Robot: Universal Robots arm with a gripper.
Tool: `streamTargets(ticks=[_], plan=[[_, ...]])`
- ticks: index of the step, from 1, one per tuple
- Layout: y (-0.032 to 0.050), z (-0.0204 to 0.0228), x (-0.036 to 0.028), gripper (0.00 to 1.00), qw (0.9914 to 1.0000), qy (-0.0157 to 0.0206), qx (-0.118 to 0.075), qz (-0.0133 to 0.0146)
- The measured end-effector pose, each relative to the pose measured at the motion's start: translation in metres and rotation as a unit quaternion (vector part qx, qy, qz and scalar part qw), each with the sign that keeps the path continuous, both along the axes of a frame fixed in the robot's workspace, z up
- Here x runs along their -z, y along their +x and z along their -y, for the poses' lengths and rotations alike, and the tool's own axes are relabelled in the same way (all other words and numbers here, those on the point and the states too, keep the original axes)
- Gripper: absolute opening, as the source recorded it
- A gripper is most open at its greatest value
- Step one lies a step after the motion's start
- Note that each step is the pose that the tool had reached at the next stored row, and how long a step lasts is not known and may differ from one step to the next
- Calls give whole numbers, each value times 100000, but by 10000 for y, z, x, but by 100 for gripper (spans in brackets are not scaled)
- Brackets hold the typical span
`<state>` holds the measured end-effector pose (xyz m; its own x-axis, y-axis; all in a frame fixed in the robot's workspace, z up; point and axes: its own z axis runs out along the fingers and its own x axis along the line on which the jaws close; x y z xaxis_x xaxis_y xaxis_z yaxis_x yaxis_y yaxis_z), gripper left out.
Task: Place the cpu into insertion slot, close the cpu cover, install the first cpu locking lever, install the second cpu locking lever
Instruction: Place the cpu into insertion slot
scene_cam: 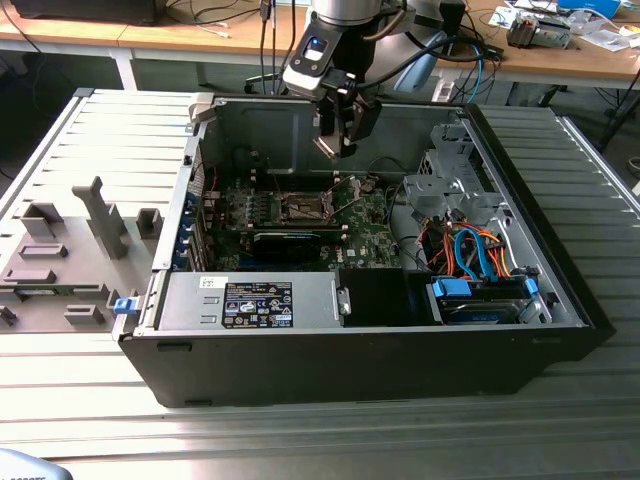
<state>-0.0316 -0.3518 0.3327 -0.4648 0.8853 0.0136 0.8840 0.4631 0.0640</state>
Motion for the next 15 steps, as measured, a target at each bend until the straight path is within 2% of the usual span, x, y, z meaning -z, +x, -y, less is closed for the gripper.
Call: streamTargets(ticks=[15], plan=[[0, 0, 6, 55, 99980, -1, 2006, -1]])
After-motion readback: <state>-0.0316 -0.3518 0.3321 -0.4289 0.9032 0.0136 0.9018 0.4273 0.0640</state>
